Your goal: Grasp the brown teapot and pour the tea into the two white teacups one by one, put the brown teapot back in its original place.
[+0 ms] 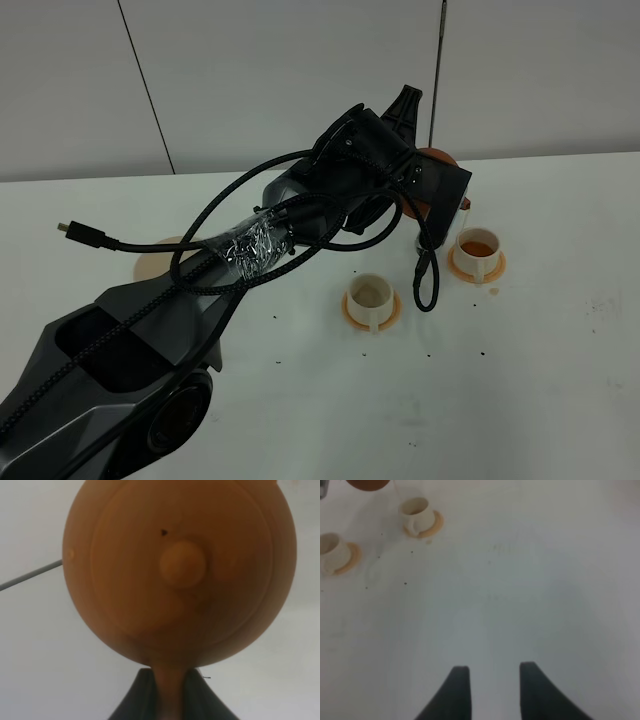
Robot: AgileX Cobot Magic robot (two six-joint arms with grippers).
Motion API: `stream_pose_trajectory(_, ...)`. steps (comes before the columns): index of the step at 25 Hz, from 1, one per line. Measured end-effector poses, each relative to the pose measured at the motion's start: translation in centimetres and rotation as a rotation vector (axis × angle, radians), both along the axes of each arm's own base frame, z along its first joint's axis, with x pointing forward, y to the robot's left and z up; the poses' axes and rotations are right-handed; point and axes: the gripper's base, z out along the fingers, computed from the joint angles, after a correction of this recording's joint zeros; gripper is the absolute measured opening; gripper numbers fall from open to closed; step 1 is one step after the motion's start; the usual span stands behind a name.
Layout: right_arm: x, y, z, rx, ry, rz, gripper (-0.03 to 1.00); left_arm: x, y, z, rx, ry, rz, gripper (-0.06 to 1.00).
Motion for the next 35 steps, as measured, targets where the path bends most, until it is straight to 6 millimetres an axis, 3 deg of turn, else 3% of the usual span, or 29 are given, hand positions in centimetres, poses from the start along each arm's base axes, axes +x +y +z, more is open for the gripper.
stream_pose_trajectory(35, 0.00, 0.00, 0.00, 0.000, 0.000, 0.000, 0.24, -0.37, -0.56, -0.03, -0.079, 0.017, 0.043, 0.17)
